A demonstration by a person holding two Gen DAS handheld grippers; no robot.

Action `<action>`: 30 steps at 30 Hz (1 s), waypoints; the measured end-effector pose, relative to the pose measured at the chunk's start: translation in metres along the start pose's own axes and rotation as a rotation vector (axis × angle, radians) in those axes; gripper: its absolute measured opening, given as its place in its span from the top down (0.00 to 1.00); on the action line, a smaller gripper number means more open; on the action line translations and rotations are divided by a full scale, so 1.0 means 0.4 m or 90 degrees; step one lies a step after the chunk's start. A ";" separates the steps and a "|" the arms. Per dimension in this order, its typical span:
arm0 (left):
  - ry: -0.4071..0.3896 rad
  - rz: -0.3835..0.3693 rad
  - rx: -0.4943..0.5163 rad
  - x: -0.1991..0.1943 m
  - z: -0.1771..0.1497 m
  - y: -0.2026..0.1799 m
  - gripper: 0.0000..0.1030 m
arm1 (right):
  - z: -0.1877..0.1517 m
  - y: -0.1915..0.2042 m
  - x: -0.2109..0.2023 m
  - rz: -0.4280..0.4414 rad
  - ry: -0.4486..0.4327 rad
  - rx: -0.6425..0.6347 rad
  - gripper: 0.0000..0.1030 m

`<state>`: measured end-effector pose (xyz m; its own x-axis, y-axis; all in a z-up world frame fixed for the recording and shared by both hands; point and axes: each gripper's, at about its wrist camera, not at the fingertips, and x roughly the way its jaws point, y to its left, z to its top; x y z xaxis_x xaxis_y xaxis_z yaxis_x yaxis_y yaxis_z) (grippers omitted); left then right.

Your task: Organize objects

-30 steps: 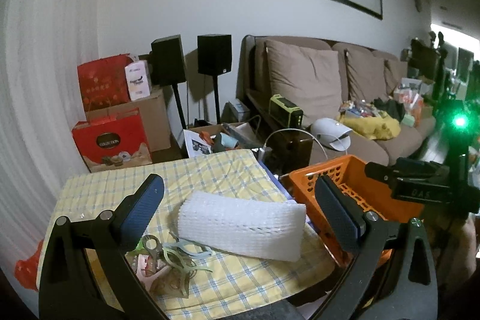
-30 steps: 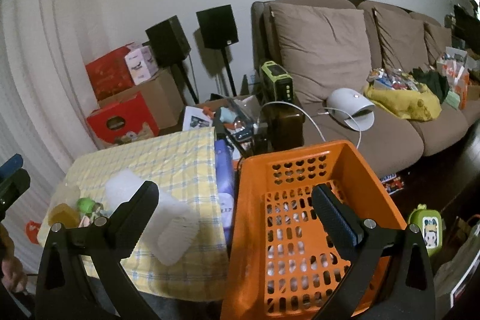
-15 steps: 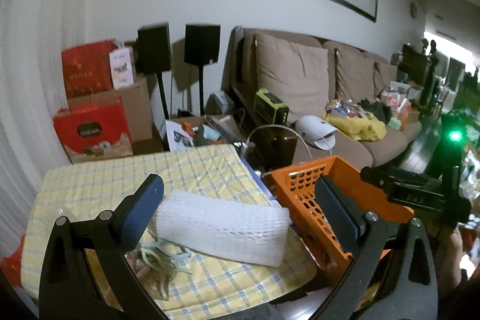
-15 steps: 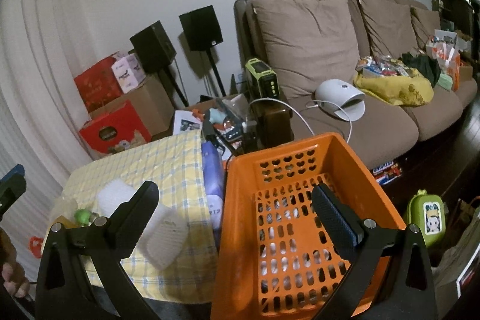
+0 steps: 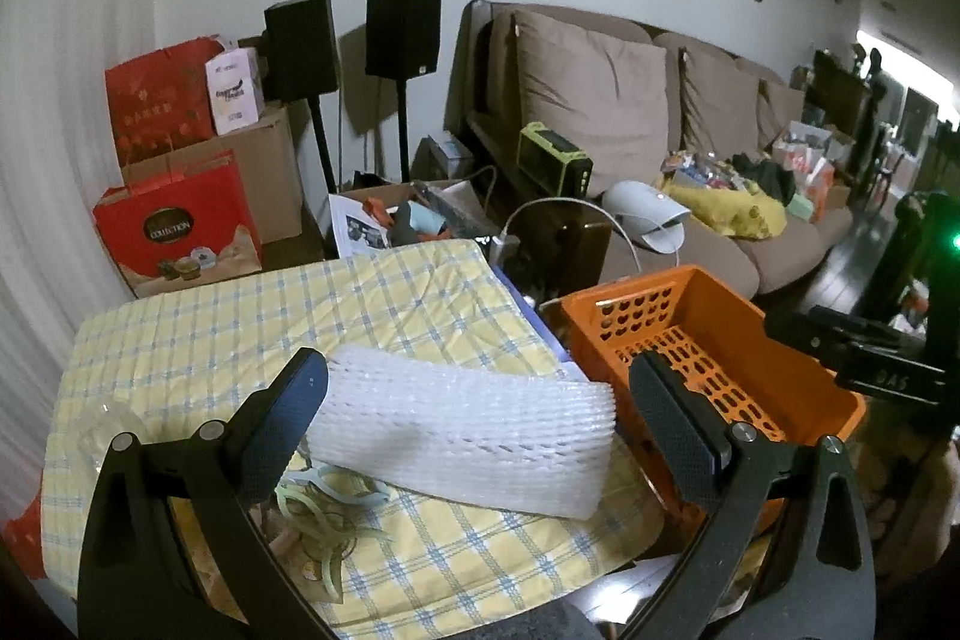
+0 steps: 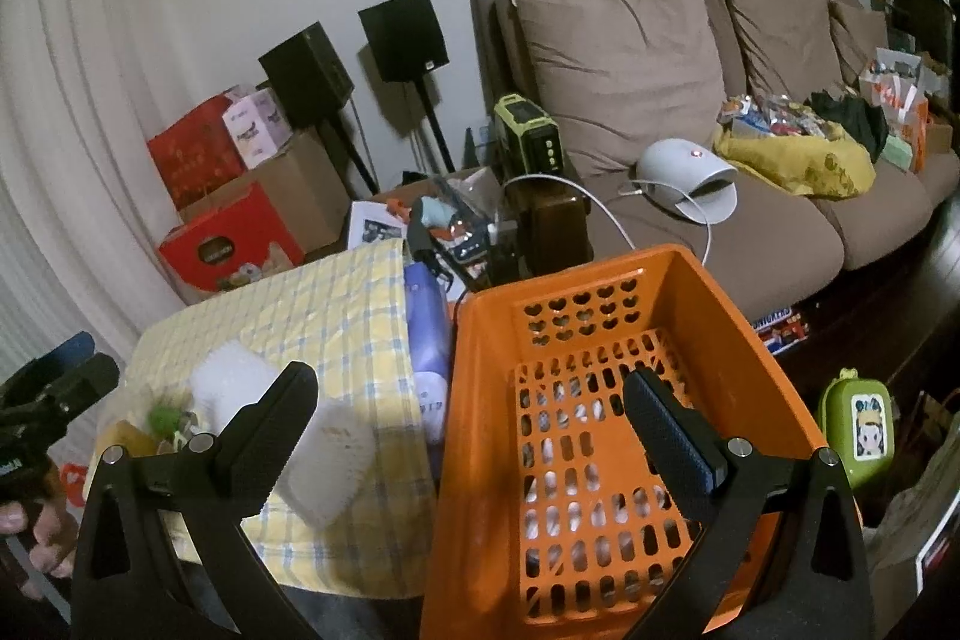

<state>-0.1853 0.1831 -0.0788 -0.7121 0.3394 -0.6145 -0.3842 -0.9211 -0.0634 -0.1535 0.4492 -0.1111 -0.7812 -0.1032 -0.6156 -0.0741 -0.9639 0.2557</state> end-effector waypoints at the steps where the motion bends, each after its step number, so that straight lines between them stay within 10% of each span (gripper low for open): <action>1: 0.004 0.003 0.000 0.004 -0.003 -0.001 0.02 | -0.001 -0.001 0.002 -0.002 0.002 0.000 0.00; 30: 0.041 -0.007 -0.019 0.088 -0.058 0.046 0.02 | -0.027 0.031 0.061 -0.002 0.059 -0.038 0.00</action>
<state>-0.2039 0.1736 -0.1200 -0.6683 0.3371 -0.6631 -0.3737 -0.9229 -0.0926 -0.1670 0.4321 -0.1309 -0.7197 -0.1191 -0.6840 -0.0376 -0.9770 0.2097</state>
